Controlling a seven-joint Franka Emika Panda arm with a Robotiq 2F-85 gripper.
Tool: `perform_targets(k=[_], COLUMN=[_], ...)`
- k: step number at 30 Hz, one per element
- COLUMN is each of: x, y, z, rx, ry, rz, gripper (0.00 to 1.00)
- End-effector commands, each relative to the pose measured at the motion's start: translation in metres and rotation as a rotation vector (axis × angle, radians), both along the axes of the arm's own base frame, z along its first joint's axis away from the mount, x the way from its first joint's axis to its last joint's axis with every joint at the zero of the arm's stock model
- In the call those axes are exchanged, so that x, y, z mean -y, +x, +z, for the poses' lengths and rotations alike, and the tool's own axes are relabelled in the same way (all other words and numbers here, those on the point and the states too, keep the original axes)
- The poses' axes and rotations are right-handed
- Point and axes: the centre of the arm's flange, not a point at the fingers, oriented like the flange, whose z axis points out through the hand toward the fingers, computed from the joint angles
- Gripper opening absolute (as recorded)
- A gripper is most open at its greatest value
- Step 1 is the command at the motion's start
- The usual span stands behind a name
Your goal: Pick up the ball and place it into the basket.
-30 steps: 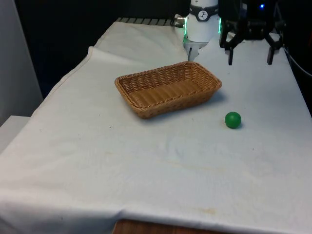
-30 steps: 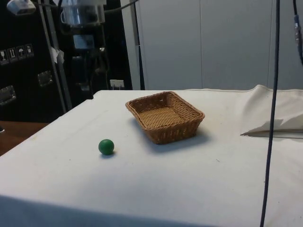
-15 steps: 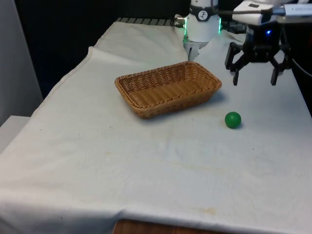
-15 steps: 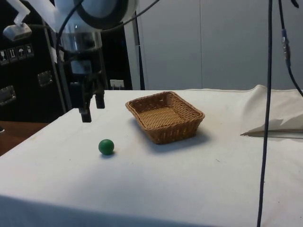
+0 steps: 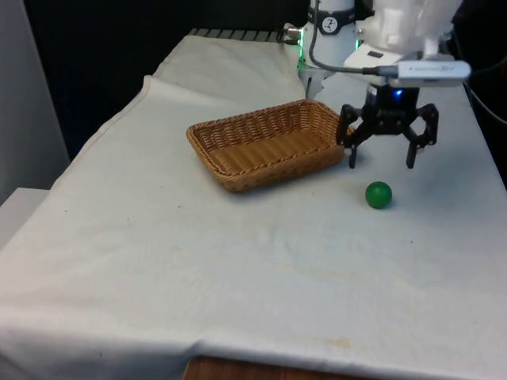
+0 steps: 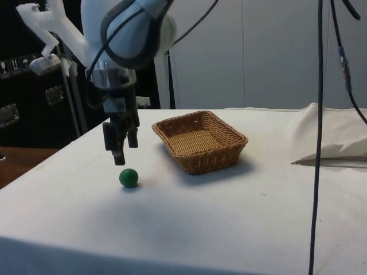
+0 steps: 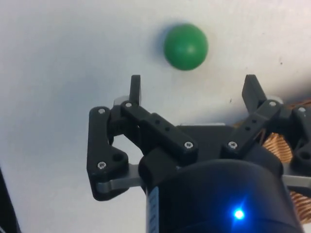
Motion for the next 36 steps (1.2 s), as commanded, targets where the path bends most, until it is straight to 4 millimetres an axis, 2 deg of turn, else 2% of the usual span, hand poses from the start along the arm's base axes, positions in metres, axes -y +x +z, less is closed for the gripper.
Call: perform_targets(k=[1,8,25,36], x=[0.004,0.013,0.001,0.007], y=[0.000,0.001,0.000,0.001], z=[-0.004,-0.021,-0.058,-0.062], rx=[0.011,0.027,0.052,0.057], ry=[0.011,0.019,0.049,0.047], rz=[0.005,0.019,0.036,0.035], gripper=[1.00,1.00,1.00,1.00])
